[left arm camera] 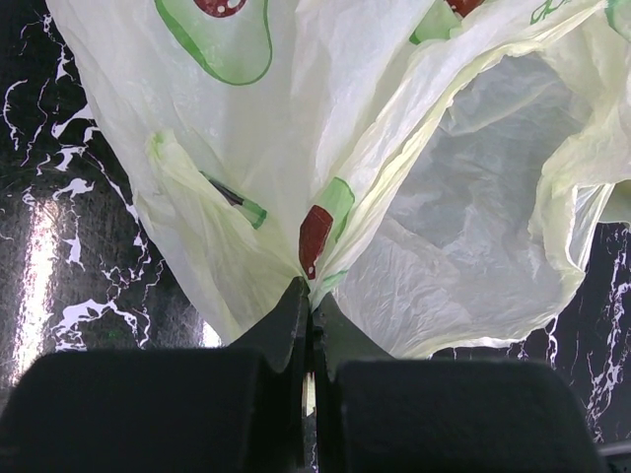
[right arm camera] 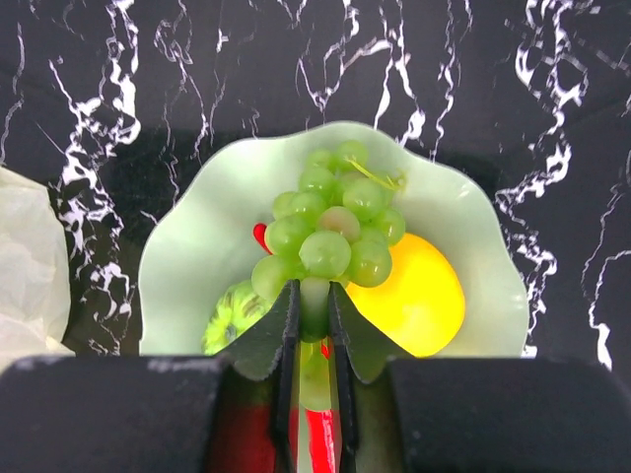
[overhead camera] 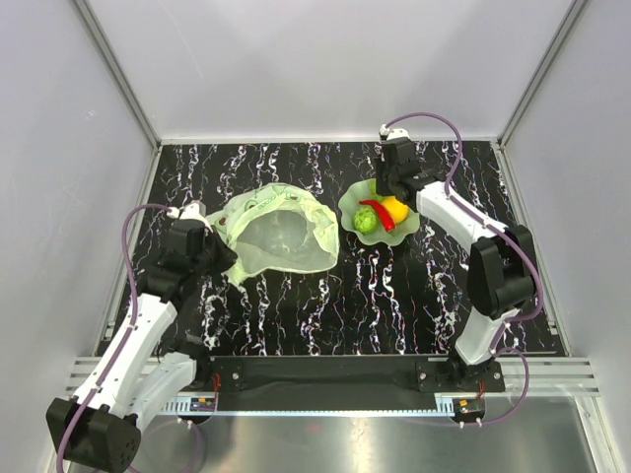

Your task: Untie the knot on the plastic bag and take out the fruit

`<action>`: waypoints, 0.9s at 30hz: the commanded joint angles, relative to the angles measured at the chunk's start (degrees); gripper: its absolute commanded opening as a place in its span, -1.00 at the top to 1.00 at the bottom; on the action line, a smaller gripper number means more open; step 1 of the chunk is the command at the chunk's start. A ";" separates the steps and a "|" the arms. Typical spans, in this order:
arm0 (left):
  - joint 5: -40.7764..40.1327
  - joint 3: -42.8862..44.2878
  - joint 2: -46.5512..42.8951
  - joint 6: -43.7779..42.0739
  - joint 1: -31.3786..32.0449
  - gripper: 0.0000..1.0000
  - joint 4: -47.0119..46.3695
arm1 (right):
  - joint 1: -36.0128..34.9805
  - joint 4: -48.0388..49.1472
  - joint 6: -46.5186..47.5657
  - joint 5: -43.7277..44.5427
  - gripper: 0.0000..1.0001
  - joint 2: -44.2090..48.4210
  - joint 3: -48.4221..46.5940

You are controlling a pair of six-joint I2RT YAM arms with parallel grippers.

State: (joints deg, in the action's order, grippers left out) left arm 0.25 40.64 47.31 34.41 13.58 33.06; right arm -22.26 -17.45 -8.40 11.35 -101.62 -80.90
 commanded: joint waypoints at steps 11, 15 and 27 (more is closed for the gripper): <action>2.65 -0.48 -0.99 -0.14 -0.40 1.00 -3.61 | 0.46 0.67 -2.58 -1.51 -1.00 3.62 4.00; 3.09 -0.56 -1.25 -0.14 -0.31 1.00 -3.62 | 0.46 -0.65 -2.76 -1.25 -0.99 6.43 3.21; 13.27 -1.71 -2.04 -0.22 -0.40 1.00 -11.69 | 0.46 -7.85 -4.08 -6.40 -0.99 24.97 1.89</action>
State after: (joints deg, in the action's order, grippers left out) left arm 7.55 38.92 46.19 34.50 13.50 28.53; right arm -22.00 -22.74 -11.38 9.10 -82.08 -76.71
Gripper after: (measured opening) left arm 0.012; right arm 0.994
